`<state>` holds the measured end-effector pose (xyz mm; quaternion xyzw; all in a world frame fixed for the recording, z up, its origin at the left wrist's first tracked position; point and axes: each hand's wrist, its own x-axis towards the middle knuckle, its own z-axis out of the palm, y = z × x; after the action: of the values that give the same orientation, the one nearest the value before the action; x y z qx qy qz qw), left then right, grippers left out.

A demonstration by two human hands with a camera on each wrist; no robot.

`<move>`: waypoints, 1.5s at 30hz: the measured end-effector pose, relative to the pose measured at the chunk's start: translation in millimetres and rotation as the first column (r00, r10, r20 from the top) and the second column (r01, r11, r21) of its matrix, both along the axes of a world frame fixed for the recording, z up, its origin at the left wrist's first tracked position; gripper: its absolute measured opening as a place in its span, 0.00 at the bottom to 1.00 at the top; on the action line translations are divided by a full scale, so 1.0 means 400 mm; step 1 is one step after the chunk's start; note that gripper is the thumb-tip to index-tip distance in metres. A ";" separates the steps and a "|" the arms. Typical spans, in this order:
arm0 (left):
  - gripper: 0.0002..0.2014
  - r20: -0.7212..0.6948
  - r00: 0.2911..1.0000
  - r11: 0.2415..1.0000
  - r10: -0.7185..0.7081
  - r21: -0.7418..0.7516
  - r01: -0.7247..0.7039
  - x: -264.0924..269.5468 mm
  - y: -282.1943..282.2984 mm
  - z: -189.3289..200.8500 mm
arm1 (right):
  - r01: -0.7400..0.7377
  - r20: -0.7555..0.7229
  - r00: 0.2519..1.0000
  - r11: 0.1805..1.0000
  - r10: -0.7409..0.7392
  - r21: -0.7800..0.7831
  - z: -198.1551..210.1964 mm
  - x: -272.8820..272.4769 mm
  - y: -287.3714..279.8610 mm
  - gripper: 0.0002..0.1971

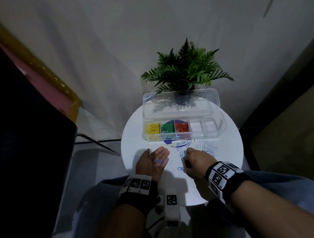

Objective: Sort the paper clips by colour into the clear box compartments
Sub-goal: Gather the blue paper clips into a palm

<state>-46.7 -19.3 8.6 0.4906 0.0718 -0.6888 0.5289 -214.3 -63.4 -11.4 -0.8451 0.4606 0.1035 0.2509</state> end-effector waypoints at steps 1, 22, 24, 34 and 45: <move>0.25 -0.003 1.000 1.000 -0.003 0.002 0.003 0.000 0.001 -0.001 | 0.017 0.002 1.000 1.000 -0.017 0.015 -0.003 0.002 0.000 0.09; 0.26 -0.165 0.985 0.998 0.045 -0.046 -0.053 -0.075 0.000 -0.002 | 0.146 0.509 0.813 0.946 -0.281 0.289 0.126 0.055 -0.022 0.06; 0.28 -0.189 0.980 0.996 0.065 -0.049 -0.075 -0.073 -0.002 -0.012 | 0.151 0.536 0.798 0.952 -0.276 0.266 0.131 0.057 -0.018 0.05; 0.23 -0.089 0.996 0.999 0.008 -0.036 -0.012 -0.054 -0.013 -0.024 | 0.389 0.200 0.890 0.911 -0.411 0.140 0.055 -0.073 -0.050 0.05; 0.25 -0.046 0.999 1.000 -0.030 -0.005 0.029 -0.059 -0.020 0.006 | 0.384 0.197 0.906 0.923 -0.374 -0.014 -0.011 -0.096 -0.034 0.07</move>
<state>-70.1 -27.4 11.1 0.4744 0.0752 -0.7078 0.5180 -252.5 -77.1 -15.8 -0.7517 0.5924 -0.0406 0.2871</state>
